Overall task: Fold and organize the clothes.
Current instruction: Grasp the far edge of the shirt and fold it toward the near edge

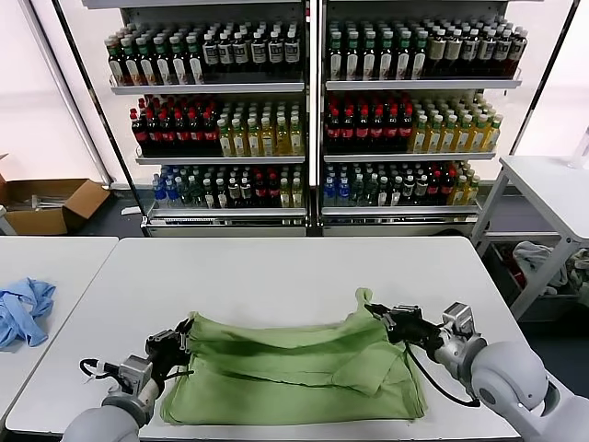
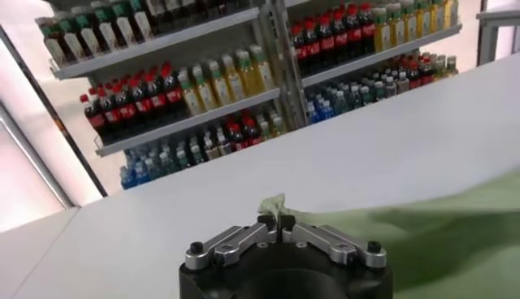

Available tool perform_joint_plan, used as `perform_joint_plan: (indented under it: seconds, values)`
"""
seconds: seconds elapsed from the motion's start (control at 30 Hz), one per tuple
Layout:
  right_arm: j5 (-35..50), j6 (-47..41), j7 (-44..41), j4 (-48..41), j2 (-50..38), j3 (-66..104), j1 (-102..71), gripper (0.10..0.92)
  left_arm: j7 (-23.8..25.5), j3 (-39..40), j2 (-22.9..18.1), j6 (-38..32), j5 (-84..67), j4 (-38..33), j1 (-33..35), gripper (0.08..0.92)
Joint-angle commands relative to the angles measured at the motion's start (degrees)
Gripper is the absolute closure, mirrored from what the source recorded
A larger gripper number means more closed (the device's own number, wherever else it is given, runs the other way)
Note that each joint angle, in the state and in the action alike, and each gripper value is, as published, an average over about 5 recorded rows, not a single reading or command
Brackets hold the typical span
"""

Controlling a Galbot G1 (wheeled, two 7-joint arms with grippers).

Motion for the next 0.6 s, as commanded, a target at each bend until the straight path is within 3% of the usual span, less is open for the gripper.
perform_joint_plan:
  seconds: [0.03, 0.6]
  values:
    - [-1.09, 0.72, -1.84, 4.07, -2.37, 8.56, -11.69, 0.919, -0.71, -0.89, 0.14, -0.58, 4.07, -2.93, 6.00, 0.915]
    - [-6.44, 3.72, -3.59, 3.13, 1.32, 12.62, -22.01, 0.919, -5.52, 0.46, -1.13, -1.79, 6.19, -2.59, 9.69, 0.915]
